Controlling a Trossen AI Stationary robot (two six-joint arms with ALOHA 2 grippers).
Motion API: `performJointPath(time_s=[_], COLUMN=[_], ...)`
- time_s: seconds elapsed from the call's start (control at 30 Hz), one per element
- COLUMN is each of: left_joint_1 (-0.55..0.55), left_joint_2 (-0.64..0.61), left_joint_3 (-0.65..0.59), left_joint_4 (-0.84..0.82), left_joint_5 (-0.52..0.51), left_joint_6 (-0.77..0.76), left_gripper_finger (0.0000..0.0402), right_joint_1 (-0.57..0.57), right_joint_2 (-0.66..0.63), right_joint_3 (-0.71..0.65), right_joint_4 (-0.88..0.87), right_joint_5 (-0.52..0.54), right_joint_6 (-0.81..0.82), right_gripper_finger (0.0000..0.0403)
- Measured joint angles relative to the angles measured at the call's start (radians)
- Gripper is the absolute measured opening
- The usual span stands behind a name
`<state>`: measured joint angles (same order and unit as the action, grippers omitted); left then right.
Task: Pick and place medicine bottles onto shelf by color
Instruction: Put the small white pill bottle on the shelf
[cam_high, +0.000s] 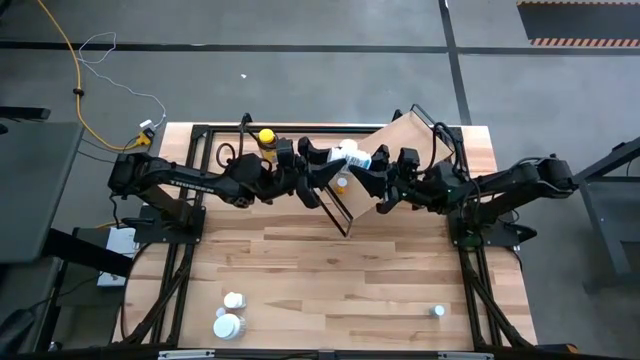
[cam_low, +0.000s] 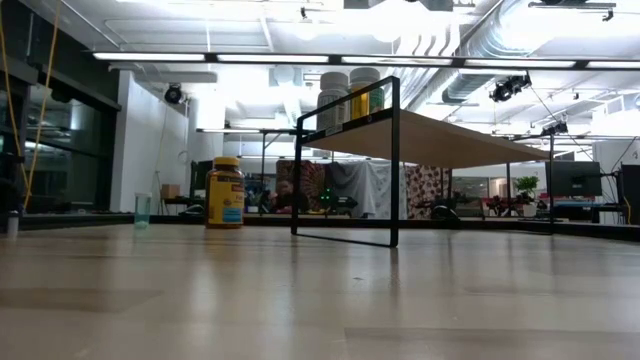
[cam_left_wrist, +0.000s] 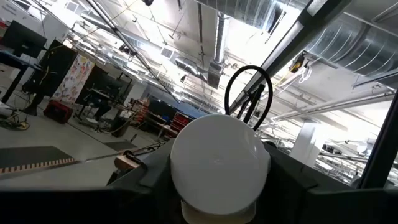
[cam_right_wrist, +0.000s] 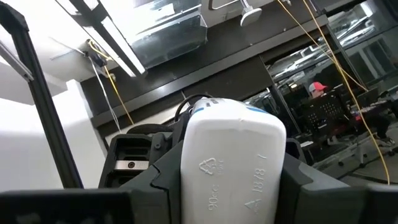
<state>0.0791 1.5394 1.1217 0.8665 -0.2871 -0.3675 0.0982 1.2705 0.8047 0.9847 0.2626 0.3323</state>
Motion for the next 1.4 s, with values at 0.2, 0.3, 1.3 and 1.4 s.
performJointPath(time_s=[0.2, 0.3, 1.3, 1.4], left_joint_1=[0.002, 0.011, 0.06, 0.065], left_joint_2=[0.0, -0.018, 0.394, 0.454], left_joint_3=[0.0, 0.0, 0.737, 0.778], left_joint_4=[-0.009, -0.031, -1.296, -1.348], left_joint_5=[0.006, 0.016, 0.032, -0.009], left_joint_6=[0.017, 0.032, 0.214, 0.216], left_gripper_finger=[0.0164, 0.0171, 0.0169, 0.0174], right_joint_1=[0.0, 0.001, 0.001, 0.001], right_joint_2=[-0.034, -0.097, -0.524, -0.524], right_joint_3=[0.0, 0.0, 0.0, 0.0], right_joint_4=[-0.076, -0.193, -0.723, -0.727], right_joint_5=[-0.004, 0.031, 0.246, 0.246], right_joint_6=[-0.008, -0.028, -0.067, -0.061], right_gripper_finger=[0.0164, 0.0198, 0.0271, 0.0271])
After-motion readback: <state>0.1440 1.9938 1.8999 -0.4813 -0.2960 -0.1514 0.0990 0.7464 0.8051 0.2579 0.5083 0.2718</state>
